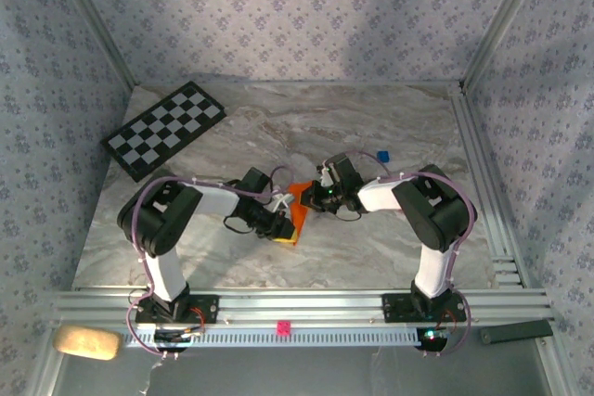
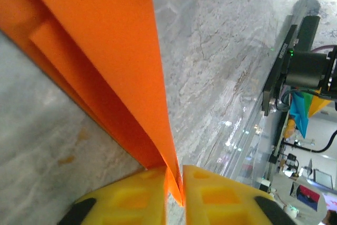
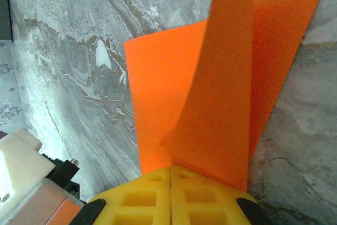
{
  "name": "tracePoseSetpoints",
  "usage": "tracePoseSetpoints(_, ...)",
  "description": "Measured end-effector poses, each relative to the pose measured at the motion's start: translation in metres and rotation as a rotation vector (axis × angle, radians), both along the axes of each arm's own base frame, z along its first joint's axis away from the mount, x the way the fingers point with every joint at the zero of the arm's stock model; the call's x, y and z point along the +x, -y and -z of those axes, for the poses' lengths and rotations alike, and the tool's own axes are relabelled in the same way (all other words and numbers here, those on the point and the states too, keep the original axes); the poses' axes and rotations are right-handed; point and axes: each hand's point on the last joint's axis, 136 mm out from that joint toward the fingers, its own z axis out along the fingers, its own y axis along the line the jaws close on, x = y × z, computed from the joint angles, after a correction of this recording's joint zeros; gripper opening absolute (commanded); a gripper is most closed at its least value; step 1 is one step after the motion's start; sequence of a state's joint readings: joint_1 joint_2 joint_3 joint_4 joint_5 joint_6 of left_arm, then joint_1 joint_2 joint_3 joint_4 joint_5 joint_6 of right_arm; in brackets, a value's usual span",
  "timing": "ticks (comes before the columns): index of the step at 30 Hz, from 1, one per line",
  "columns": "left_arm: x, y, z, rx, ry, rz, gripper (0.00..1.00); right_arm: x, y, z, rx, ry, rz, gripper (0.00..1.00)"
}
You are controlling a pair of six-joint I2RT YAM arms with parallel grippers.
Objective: Fold a paper plane with a square sheet of paper (pick it up from the middle)
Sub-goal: Fold the wing for the fifth time at the center of the table.
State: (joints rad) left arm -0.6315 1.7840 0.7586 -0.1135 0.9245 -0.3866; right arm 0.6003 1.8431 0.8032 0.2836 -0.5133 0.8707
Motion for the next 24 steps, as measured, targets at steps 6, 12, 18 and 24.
tracePoseSetpoints(6, 0.003, -0.005, -0.023, -0.014, 0.07, -0.041, 0.24, 0.0, 0.0, 0.0, -0.001, 0.0, 0.001, 0.07)
tracePoseSetpoints(12, 0.027, -0.023, -0.038, -0.02, 0.105, -0.187, 0.17, 0.001, -0.001, 0.0, 0.005, 0.0, 0.008, 0.07)
tracePoseSetpoints(18, 0.051, -0.008, -0.056, -0.051, 0.108, -0.22, 0.08, 0.001, -0.001, -0.001, 0.014, -0.006, 0.025, 0.07)
tracePoseSetpoints(24, 0.064, 0.016, -0.062, -0.077, 0.126, -0.195, 0.06, 0.002, -0.001, 0.0, 0.019, -0.011, 0.038, 0.07)
